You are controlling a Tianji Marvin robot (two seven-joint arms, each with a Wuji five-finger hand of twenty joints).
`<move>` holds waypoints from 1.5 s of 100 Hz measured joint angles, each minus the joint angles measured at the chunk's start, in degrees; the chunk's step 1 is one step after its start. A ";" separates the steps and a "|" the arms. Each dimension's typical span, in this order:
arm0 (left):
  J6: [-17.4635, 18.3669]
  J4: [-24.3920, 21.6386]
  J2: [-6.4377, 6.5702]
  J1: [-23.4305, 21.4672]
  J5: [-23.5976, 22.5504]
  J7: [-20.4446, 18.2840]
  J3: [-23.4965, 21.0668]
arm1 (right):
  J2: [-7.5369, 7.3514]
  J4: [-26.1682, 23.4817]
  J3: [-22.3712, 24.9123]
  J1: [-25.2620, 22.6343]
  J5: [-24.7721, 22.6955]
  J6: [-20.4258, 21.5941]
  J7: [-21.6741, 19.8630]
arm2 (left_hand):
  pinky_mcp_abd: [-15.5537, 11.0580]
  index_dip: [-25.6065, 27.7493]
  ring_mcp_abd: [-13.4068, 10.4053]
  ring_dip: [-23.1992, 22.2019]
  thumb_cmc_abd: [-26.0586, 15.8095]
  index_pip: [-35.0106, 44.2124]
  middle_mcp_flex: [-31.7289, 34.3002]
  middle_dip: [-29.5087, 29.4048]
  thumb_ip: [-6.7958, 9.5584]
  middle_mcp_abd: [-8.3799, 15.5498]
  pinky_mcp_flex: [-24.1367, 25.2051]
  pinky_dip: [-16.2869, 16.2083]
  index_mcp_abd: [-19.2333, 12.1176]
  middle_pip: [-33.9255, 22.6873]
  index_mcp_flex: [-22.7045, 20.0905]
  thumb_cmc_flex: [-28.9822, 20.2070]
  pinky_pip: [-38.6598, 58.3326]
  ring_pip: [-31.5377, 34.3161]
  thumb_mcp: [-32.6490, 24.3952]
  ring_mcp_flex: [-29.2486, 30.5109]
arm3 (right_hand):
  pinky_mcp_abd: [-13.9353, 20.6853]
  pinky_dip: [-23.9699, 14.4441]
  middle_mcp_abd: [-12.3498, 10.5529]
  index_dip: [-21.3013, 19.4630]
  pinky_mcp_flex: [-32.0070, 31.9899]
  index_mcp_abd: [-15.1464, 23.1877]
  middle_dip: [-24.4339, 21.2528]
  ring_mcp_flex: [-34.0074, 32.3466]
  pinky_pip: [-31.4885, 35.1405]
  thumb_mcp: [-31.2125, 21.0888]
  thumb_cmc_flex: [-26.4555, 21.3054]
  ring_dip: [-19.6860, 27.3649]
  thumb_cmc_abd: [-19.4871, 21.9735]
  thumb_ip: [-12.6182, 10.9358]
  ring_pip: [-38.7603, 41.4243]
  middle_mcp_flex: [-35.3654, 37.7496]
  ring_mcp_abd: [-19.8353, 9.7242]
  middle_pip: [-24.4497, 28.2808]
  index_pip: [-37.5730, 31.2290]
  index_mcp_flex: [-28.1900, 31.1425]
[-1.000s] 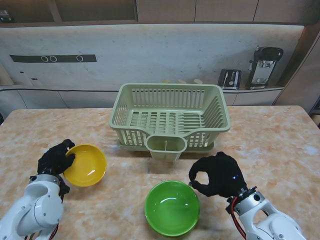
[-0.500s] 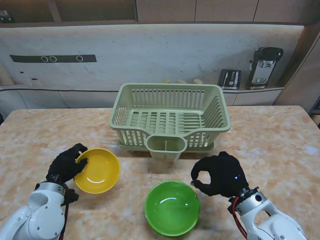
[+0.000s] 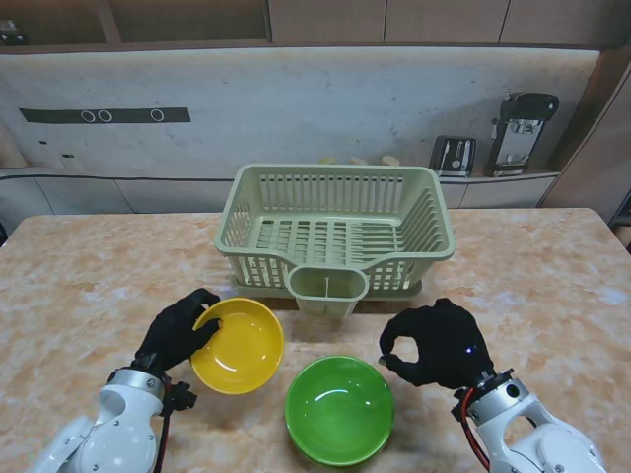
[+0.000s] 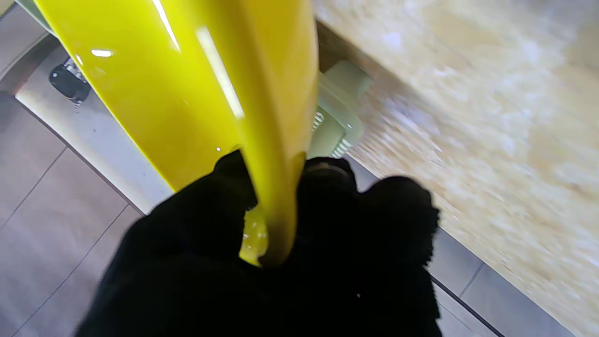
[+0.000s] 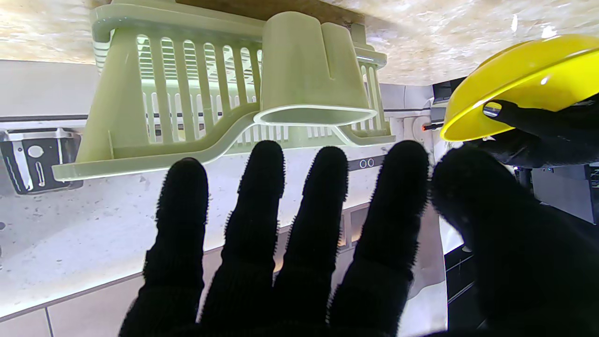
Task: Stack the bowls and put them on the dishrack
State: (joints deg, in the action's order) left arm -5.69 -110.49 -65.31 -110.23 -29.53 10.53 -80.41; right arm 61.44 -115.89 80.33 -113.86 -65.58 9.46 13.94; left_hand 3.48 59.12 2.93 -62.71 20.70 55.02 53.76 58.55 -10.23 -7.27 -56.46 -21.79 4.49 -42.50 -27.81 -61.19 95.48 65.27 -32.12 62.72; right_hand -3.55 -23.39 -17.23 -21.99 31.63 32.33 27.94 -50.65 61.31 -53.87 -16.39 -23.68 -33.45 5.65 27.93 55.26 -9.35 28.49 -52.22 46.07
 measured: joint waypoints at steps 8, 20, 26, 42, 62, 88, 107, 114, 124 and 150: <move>0.59 -0.05 -0.08 0.07 0.24 0.38 1.35 | 0.00 0.00 0.10 -0.09 0.00 -0.02 0.01 | 0.00 0.93 0.00 -0.08 -0.01 -0.51 0.00 0.35 0.00 -0.05 0.06 0.00 0.00 0.01 0.00 -0.05 0.00 0.00 0.02 -0.04 | 0.00 0.00 0.00 0.00 0.00 0.00 0.00 0.00 0.00 0.00 0.00 0.00 0.00 0.00 0.00 0.00 -0.07 0.00 0.00 0.00; 1.01 -0.05 -0.13 0.39 1.83 0.53 3.55 | 0.01 0.00 0.12 -0.14 0.00 -0.08 0.05 | 0.00 1.32 0.05 -0.12 -0.07 -0.82 -0.10 0.51 0.00 -0.09 0.63 0.00 0.00 0.02 0.00 -0.09 0.00 0.01 0.09 -0.27 | 0.00 0.00 -0.01 0.00 0.00 0.00 0.00 0.00 0.00 0.01 0.00 0.00 0.00 0.00 0.00 0.00 -0.11 0.00 0.00 0.00; 1.15 0.02 -0.17 0.79 3.05 0.61 4.74 | 0.01 0.01 0.12 -0.14 0.00 -0.16 0.15 | 0.06 1.36 0.22 -0.24 -0.09 -0.83 -0.19 0.54 0.00 -0.11 0.99 0.01 0.00 0.02 0.00 -0.11 0.00 0.02 0.10 -0.77 | 0.00 0.00 -0.01 0.00 0.00 0.00 0.00 0.00 0.00 0.01 0.00 0.00 0.00 0.00 0.00 0.00 -0.11 0.00 0.00 0.00; 1.27 0.94 -0.37 2.58 5.74 0.45 7.75 | 0.02 0.04 0.18 -0.14 0.00 -0.19 0.22 | 0.34 1.36 0.48 -0.53 -0.17 -1.02 -0.25 0.61 0.00 -0.45 1.29 0.01 0.01 0.03 0.00 -0.62 0.00 0.02 0.73 -0.88 | 0.00 0.01 -0.01 0.00 0.00 0.00 0.00 0.00 0.00 0.02 0.00 0.00 0.00 0.00 0.00 0.00 -0.12 0.00 0.00 0.00; 2.26 2.57 -0.45 4.93 6.92 -1.36 10.85 | 0.03 0.04 0.43 -0.22 0.03 -0.26 0.13 | 0.70 1.37 0.98 -0.81 -0.44 -1.10 -0.40 1.12 0.00 -0.68 1.94 0.02 0.04 0.04 0.00 -0.65 0.00 0.05 0.84 -1.49 | 0.00 0.01 -0.01 0.00 0.00 0.00 0.00 0.00 0.00 0.03 0.00 0.00 0.00 0.00 0.00 0.00 -0.12 0.00 0.00 0.00; 2.42 5.12 -0.21 7.65 7.62 -2.18 15.05 | 0.05 0.02 0.59 -0.31 0.03 -0.39 0.26 | 1.52 1.37 1.81 -0.81 -0.51 -1.12 -0.98 1.38 0.00 -0.99 2.99 0.02 0.04 0.06 0.02 -0.71 0.00 0.06 0.85 -2.28 | 0.00 0.01 -0.01 0.00 0.00 0.00 0.00 0.00 0.00 0.03 0.00 0.00 0.00 0.00 0.00 0.00 -0.13 0.00 0.00 0.00; 2.56 8.22 -0.38 9.98 8.14 -2.18 17.94 | 0.06 0.02 0.55 -0.18 0.28 -0.39 -0.10 | 2.92 1.37 3.21 -0.71 -0.51 -1.16 -1.18 1.89 0.00 -1.64 4.29 0.02 0.65 0.56 0.05 -1.32 -0.06 0.07 0.92 -3.38 | 0.00 0.01 -0.01 0.00 0.00 0.00 0.00 0.00 0.00 0.03 0.00 0.00 0.00 0.00 0.00 0.00 -0.13 0.00 0.00 0.00; 2.77 8.70 -0.40 10.60 9.03 -2.60 18.51 | 0.05 0.02 0.53 -0.14 0.29 -0.39 -0.29 | 3.47 1.36 3.82 -0.69 -0.51 -1.18 -1.20 1.94 0.00 -1.97 4.91 -0.03 0.78 0.68 0.05 -1.51 -0.15 -0.06 0.92 -3.77 | 0.00 0.01 -0.01 0.00 0.00 0.00 0.00 0.00 0.00 0.03 0.00 0.00 0.00 0.00 0.00 0.00 -0.13 0.00 0.00 0.00; 3.24 9.19 -0.39 11.46 9.76 -3.57 19.40 | 0.05 0.05 0.51 -0.09 0.28 -0.40 -0.33 | 4.11 1.36 4.52 -0.17 -0.51 -1.29 -1.27 1.96 0.00 -2.36 5.59 -0.34 1.34 0.94 0.10 -1.88 -0.74 -0.65 0.93 -4.42 | 0.00 0.01 -0.01 0.00 0.00 0.00 0.00 0.00 0.00 0.03 0.00 0.00 0.00 0.00 0.00 0.00 -0.13 0.00 0.00 0.00; 4.69 10.85 -0.05 13.66 6.74 -4.90 21.73 | 0.05 0.13 0.45 0.11 0.39 -0.38 -0.33 | 6.37 0.00 6.98 1.47 -0.51 -2.17 -1.80 2.04 -0.16 -2.98 7.65 -1.14 1.59 2.87 0.11 -2.61 -2.99 -3.36 0.93 -6.32 | 0.00 0.01 -0.01 0.00 0.00 0.00 0.00 0.00 0.00 0.03 0.00 0.00 0.00 0.00 0.00 0.00 -0.13 0.00 0.00 0.00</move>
State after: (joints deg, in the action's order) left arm -1.00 -99.63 -65.36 -96.57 -22.79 5.62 -58.68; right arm 61.49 -115.76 80.78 -113.76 -65.19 9.08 13.61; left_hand 9.85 59.12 9.92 -61.23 20.19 52.84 51.96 60.58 -10.38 -10.25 -48.81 -22.93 6.08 -39.62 -27.70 -63.80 92.49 61.90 -31.20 56.40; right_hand -3.55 -23.38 -17.23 -21.99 31.63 32.33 27.94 -50.65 61.31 -53.84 -16.39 -23.68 -33.45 5.65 27.93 55.26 -9.48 28.49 -52.22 46.07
